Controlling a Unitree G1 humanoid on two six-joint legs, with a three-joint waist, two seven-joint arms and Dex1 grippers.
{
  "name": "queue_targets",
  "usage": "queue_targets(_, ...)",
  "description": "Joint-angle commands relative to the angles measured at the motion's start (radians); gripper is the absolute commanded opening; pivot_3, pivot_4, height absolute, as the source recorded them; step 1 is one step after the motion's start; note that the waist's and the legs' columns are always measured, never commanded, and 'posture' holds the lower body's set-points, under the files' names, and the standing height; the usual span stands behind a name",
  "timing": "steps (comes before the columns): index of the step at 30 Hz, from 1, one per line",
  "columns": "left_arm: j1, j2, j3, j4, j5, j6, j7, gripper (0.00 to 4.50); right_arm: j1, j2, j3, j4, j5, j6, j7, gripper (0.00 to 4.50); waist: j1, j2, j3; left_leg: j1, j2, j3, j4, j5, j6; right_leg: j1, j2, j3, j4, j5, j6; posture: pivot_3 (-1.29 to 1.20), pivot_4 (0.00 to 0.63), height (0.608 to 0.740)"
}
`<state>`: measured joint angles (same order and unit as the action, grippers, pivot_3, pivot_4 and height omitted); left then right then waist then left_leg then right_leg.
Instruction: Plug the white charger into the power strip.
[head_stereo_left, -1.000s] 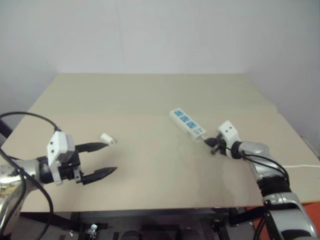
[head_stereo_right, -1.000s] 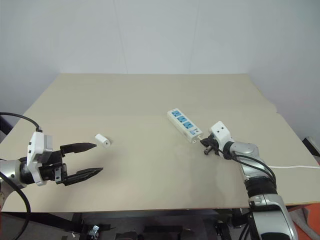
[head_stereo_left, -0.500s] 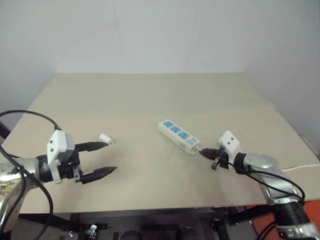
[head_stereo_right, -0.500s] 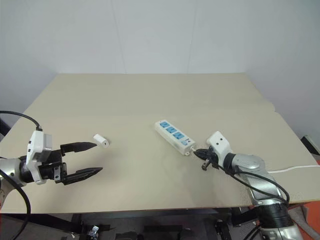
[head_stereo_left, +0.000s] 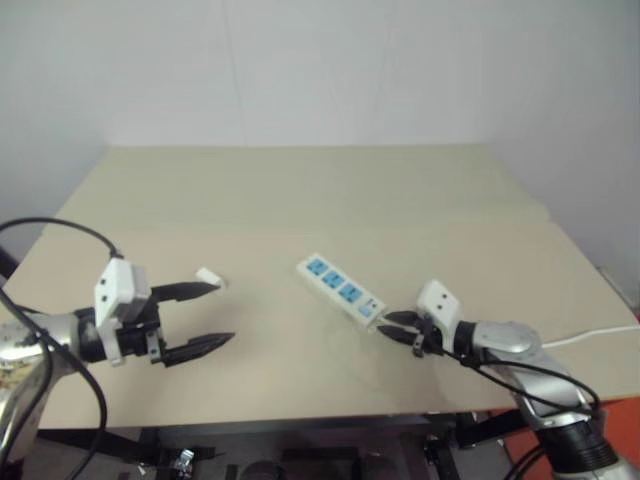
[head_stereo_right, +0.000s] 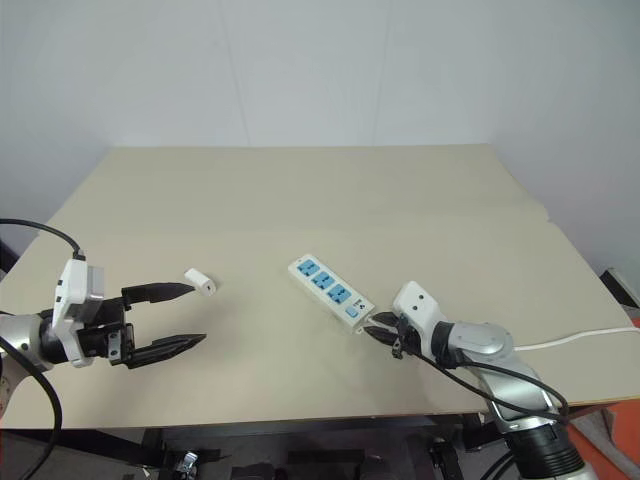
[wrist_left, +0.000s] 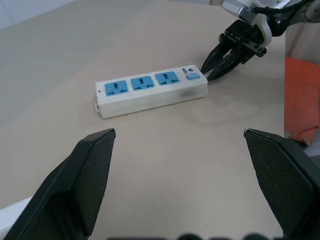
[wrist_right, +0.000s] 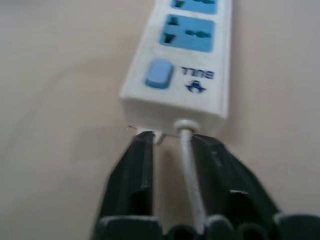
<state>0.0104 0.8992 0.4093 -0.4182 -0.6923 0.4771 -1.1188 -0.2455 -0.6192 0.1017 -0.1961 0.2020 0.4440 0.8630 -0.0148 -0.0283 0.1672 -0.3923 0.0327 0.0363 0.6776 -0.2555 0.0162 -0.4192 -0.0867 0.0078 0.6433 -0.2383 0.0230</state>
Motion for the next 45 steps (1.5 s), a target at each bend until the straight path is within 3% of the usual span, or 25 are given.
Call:
queue_targets(1, -0.006, 0.015, 0.014, -0.014, -0.01, -0.01, -0.007, 4.5, 0.012, -0.011, -0.027, -0.019, 0.013, -0.028, 0.003, 2.75, 0.001, 0.0, 0.0, 0.0, 0.0, 0.0, 0.0, 0.0, 0.0, 0.0, 0.0, 0.0, 0.0, 0.0, 0.0, 0.0, 0.15, 0.74)
queue_targets(6, -0.004, 0.019, 0.026, -0.015, -0.022, -0.004, -0.015, 4.5, 0.044, -0.034, -0.097, -0.065, 0.07, -0.005, 0.015, 4.48, 0.002, 0.0, 0.0, 0.0, 0.0, 0.0, 0.0, 0.0, 0.0, 0.0, 0.0, 0.0, 0.0, 0.0, 0.0, 0.0, 0.15, 0.74)
queue_targets(14, -0.046, 0.022, 0.006, 0.008, -0.035, -0.004, -0.027, 4.5, 0.103, -0.011, -0.2, -0.165, 0.169, 0.08, -0.059, 4.48, 0.002, 0.0, 0.0, 0.0, 0.0, 0.001, 0.0, 0.0, 0.0, 0.0, 0.0, 0.0, 0.001, 0.0, 0.0, 0.0, 0.15, 0.74)
queue_targets(19, -0.079, 0.022, -0.016, 0.031, -0.029, -0.005, -0.044, 4.5, 0.093, 0.107, -0.198, -0.211, 0.202, 0.086, -0.176, 4.48, 0.0, -0.001, 0.0, 0.0, 0.001, 0.001, 0.0, 0.0, 0.0, -0.001, 0.001, 0.002, 0.001, 0.0, 0.0, 0.0, 0.15, 0.74)
queue_targets(24, -0.098, 0.023, -0.028, 0.044, -0.024, -0.006, -0.054, 4.5, 0.086, 0.208, -0.129, -0.2, 0.137, 0.016, -0.268, 4.48, 0.001, -0.001, 0.0, 0.0, 0.0, 0.001, 0.0, 0.0, 0.0, -0.001, 0.001, 0.002, 0.001, 0.0, 0.0, 0.0, 0.15, 0.74)
queue_targets(33, -0.097, 0.025, -0.029, 0.042, -0.025, -0.003, -0.056, 4.5, 0.043, 0.314, -0.051, -0.002, 0.015, -0.201, -0.326, 4.48, 0.0, -0.001, 0.0, 0.0, 0.0, 0.002, 0.0, 0.0, 0.0, -0.002, 0.001, 0.002, 0.002, 0.0, 0.0, 0.0, 0.15, 0.74)
queue_targets(45, -0.082, 0.024, -0.018, 0.029, -0.029, 0.0, -0.05, 4.5, 0.016, 0.346, -0.036, 0.153, 0.02, -0.295, -0.285, 4.48, -0.001, -0.001, 0.0, 0.0, 0.001, 0.002, 0.0, 0.0, 0.0, -0.002, 0.001, 0.003, 0.002, 0.0, 0.0, 0.0, 0.15, 0.74)
